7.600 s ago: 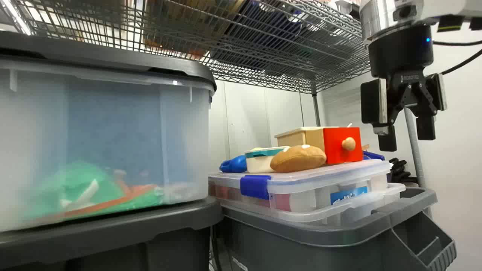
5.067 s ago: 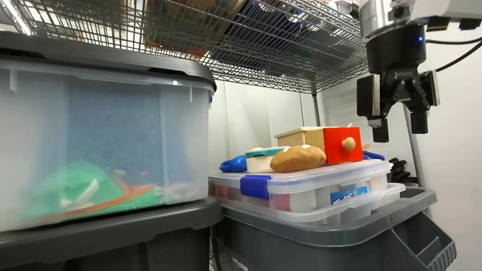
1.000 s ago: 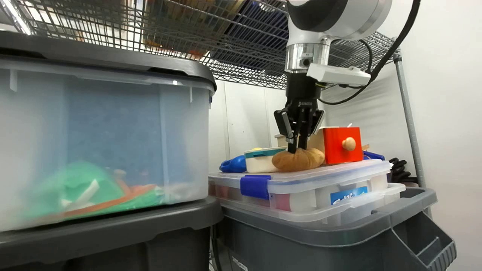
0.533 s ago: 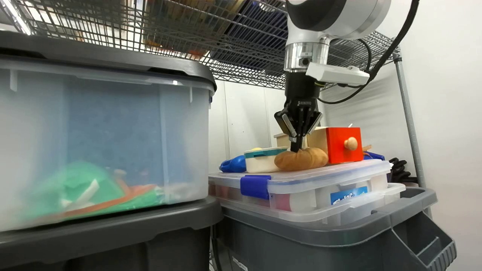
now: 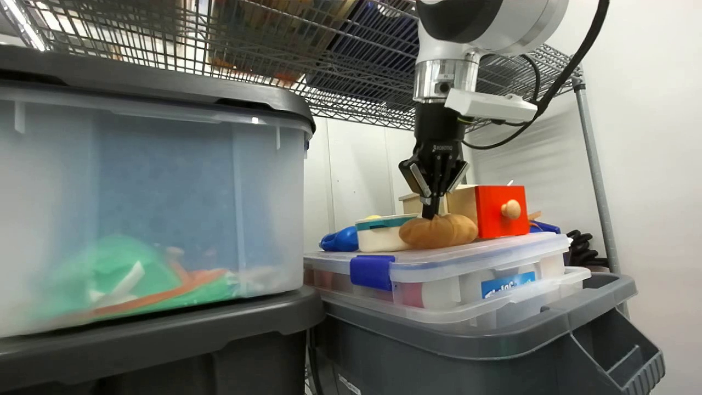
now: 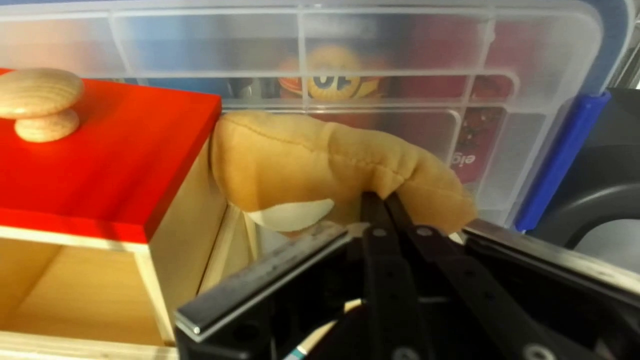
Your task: Put the bread plushy in the drawer
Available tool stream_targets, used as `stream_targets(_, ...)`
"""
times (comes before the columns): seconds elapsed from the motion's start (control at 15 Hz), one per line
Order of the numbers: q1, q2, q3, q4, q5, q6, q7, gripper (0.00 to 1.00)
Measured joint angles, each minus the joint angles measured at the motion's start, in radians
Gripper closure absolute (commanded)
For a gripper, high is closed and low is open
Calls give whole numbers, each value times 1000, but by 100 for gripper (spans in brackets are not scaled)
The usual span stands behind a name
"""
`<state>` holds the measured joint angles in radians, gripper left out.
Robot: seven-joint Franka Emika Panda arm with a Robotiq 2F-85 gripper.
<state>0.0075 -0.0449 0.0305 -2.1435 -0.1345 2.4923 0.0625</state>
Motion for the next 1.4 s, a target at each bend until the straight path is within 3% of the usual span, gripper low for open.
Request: stream_targets(1.4,0,-165,0,4,1,-78,0,99)
